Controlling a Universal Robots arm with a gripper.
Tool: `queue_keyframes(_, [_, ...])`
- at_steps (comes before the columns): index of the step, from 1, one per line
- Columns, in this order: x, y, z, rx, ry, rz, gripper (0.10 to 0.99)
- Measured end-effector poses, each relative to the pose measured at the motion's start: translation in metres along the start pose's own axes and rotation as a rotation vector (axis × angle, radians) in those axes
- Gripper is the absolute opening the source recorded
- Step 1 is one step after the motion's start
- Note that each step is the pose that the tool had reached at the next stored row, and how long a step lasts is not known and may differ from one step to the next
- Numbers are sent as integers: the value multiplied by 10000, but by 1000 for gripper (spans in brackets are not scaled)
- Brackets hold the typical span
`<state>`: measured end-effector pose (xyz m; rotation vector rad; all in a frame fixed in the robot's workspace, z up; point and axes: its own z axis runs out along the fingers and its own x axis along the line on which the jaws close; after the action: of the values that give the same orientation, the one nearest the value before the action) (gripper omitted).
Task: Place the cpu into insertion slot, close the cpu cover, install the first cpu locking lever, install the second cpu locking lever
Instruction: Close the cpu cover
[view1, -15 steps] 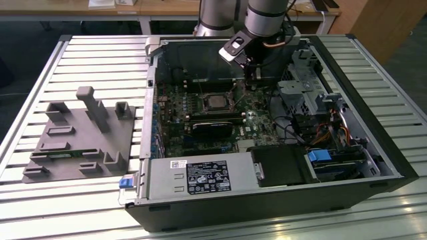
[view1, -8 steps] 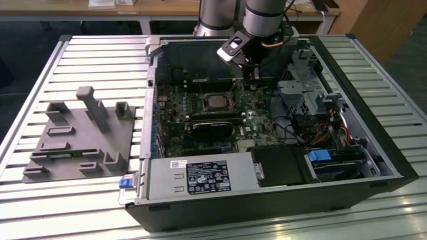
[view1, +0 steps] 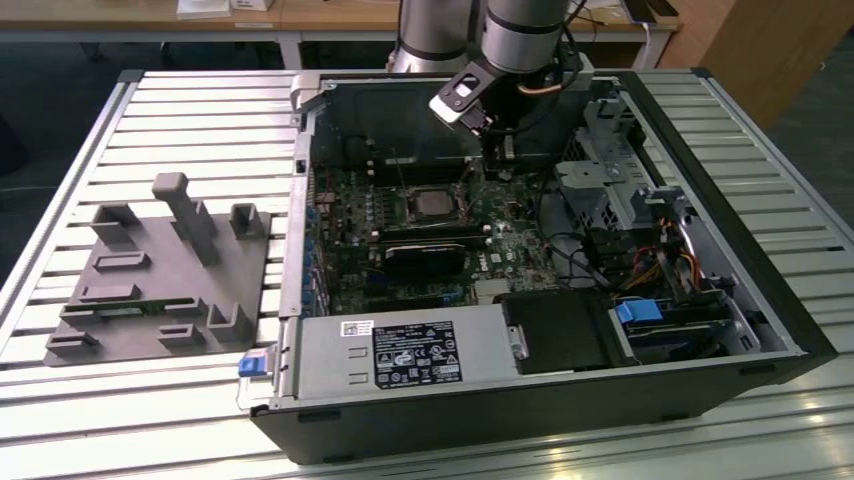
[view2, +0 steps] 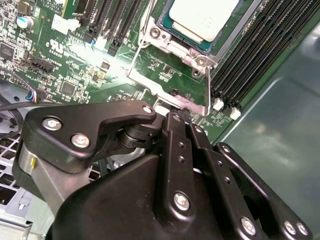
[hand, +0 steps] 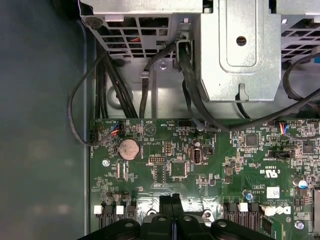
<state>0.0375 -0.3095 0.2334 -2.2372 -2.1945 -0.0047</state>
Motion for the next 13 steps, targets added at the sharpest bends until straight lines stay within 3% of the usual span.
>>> queue_keyframes(13, [-2, -84, 0, 0, 0, 0, 106])
